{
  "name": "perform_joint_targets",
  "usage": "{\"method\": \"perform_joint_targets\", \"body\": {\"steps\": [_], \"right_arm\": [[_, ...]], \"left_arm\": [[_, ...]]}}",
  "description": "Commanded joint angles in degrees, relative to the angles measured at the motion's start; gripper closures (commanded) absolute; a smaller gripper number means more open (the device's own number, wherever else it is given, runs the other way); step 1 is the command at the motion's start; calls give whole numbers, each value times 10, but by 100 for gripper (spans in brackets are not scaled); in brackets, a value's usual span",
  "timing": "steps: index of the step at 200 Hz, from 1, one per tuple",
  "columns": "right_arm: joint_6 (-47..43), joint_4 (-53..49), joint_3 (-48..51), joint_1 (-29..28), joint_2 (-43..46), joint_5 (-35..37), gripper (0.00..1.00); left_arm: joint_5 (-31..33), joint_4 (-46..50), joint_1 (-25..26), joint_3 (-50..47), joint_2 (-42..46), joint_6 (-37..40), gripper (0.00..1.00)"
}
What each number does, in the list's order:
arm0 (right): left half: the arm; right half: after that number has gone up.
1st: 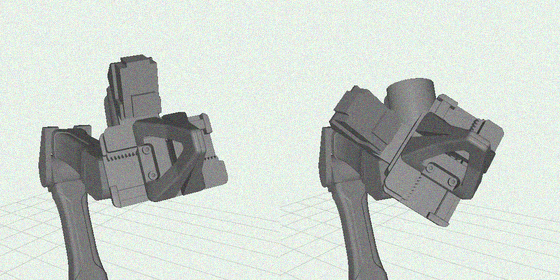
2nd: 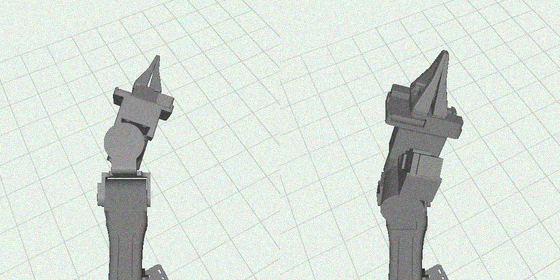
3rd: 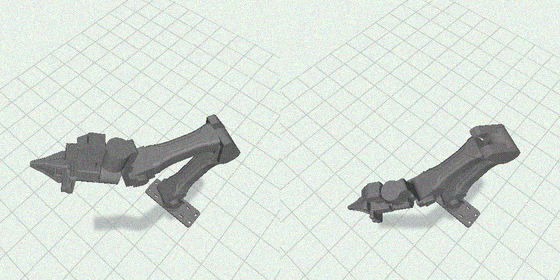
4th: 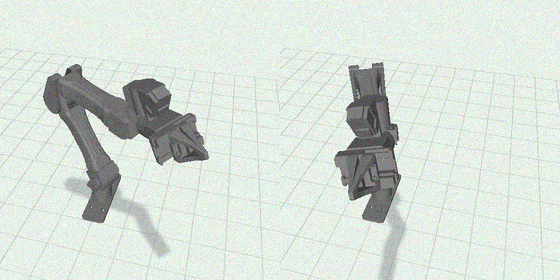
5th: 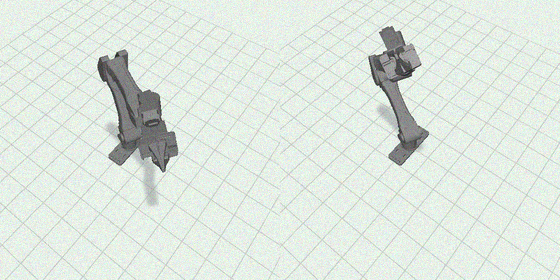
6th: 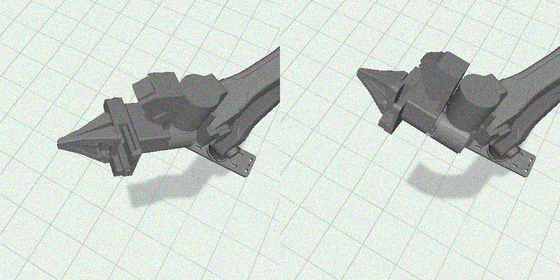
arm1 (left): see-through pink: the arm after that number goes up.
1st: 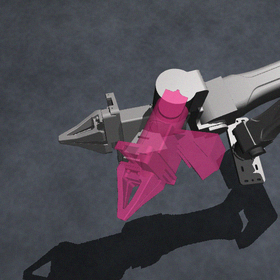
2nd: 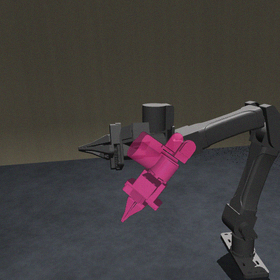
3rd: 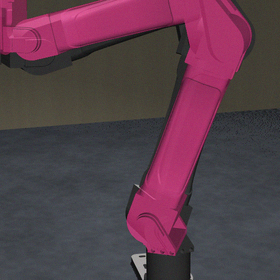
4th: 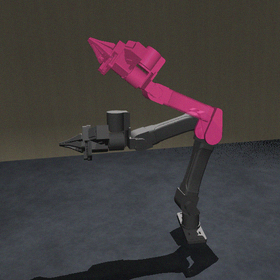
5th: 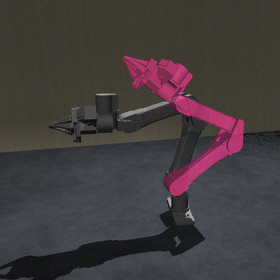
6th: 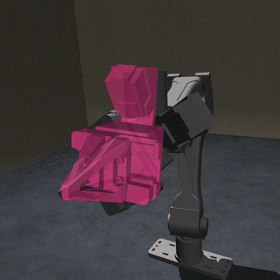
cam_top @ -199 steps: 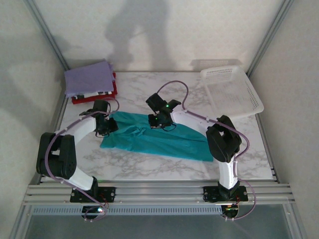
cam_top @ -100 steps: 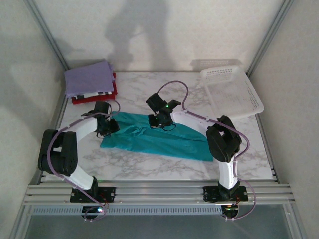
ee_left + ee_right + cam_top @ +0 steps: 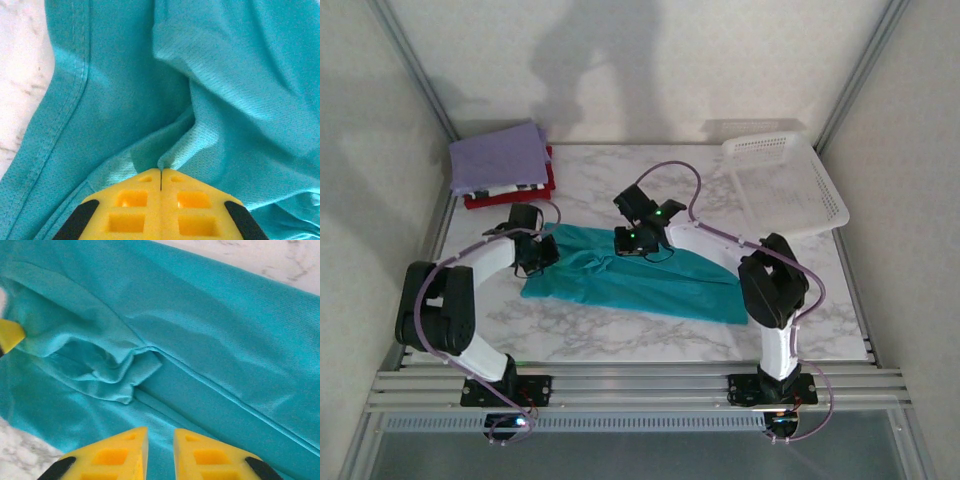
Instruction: Fold and stack the t-shirts
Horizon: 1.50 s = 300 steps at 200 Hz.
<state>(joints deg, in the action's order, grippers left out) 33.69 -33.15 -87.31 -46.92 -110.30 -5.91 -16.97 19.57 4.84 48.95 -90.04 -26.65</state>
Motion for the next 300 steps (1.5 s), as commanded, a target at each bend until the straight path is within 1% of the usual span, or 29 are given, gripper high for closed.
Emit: {"method": "perform_joint_targets", "body": {"steps": [1, 21, 49, 94, 126, 193, 224, 273, 294, 300], "right_arm": [[32, 68, 22, -1, 12, -61, 74], [49, 116, 23, -3, -6, -94, 70], [47, 121, -10, -9, -48, -113, 68], [42, 72, -88, -16, -120, -110, 67], [29, 33, -142, -19, -161, -109, 70], [16, -21, -165, -30, -179, -76, 70], [13, -27, -173, -30, -189, -67, 68], [7, -40, -174, -30, -188, -53, 68], [7, -35, -169, -31, -188, -59, 71], [7, -31, -166, -31, -187, -63, 73]], "left_arm": [[-4, 12, 6, 34, 23, -5, 100], [1, 22, 4, 48, 28, -4, 100], [-8, 26, 3, 53, 23, -1, 100], [-11, 24, 3, 45, 26, -2, 100], [-12, 24, 2, 42, 29, -3, 100], [-16, 18, 2, 40, 28, -6, 100], [-16, 19, 3, 39, 29, -7, 100], [-16, 17, 3, 33, 29, -8, 100], [-17, 16, 3, 33, 29, -9, 100], [-17, 15, 3, 33, 30, -9, 100]]}}
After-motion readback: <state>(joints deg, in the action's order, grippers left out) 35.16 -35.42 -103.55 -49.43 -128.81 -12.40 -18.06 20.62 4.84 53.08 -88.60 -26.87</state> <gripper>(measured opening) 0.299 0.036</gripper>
